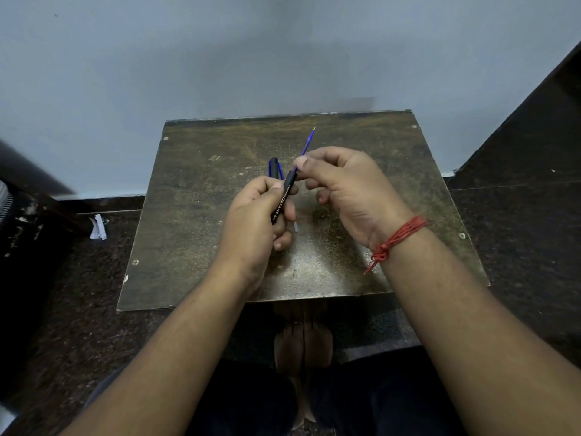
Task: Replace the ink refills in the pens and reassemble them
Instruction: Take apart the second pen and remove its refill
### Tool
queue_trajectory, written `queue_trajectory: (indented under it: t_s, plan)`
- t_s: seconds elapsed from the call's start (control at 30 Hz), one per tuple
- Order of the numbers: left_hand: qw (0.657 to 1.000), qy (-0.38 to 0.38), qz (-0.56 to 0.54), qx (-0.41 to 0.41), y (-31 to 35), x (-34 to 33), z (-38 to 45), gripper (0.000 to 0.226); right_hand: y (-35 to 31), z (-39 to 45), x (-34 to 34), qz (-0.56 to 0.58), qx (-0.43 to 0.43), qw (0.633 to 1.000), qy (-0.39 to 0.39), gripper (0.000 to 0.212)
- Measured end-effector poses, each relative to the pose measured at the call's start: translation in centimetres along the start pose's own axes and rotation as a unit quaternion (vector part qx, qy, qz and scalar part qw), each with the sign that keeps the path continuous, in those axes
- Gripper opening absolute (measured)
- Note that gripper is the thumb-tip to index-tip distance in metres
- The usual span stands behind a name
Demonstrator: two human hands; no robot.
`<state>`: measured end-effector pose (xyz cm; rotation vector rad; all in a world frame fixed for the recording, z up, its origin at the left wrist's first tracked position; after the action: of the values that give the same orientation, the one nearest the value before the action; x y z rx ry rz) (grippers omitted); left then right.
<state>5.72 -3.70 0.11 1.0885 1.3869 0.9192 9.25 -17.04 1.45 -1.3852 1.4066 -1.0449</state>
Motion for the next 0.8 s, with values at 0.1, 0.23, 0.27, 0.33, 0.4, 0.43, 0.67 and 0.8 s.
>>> queue_trajectory:
  t_s: [0.1, 0.23, 0.27, 0.33, 0.4, 0.43, 0.67, 0.8]
  plan:
    - [1.000, -0.006, -0.004, 0.004, -0.1, 0.1, 0.1, 0.021, -0.3, 0.1, 0.8, 0.027, 0.008, 0.999, 0.039, 0.015]
    - [0.999, -0.026, -0.011, 0.018, -0.4, -0.3, 0.0, 0.021, -0.4, 0.1, 0.9, 0.022, 0.029, 0.998, 0.053, 0.014]
    - [0.999, -0.031, -0.017, 0.024, -0.5, -0.4, 0.0, 0.021, -0.4, 0.1, 0.8, 0.008, 0.038, 0.998, 0.052, 0.014]
    - [0.998, -0.039, -0.028, 0.033, -0.6, -0.6, -0.1, 0.021, -0.4, 0.0, 0.5, -0.010, 0.049, 0.998, 0.046, 0.016]
    - [0.998, -0.040, -0.034, 0.037, -0.6, -0.6, -0.1, 0.021, -0.4, 0.1, 0.4, -0.015, 0.051, 0.998, 0.040, 0.018]
    - [0.998, -0.039, -0.037, 0.037, -0.6, -0.6, -0.1, 0.020, -0.4, 0.0, 0.3, -0.019, 0.051, 0.998, 0.035, 0.018]
    - [1.000, -0.023, 0.003, 0.020, -0.3, 0.1, 0.0, 0.022, -1.8, -0.1, 4.0, -0.183, 0.086, 0.965, 0.168, 0.020]
    - [0.999, -0.001, 0.047, 0.002, 0.0, 0.6, 0.1, 0.023, -1.8, 0.0, 6.2, -0.357, 0.074, 0.907, 0.212, 0.005]
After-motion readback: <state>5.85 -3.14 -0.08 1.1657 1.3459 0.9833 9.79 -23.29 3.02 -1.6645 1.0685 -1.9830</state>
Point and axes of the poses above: each hand's wrist, its own z-axis towards the middle knuckle, its own x-axis out of the back of the hand, y = z × x, the point moved 5 cm from there along z, towards the middle knuckle, and after that the axes turned 5 degrees about -x, right-handed, at the moved point
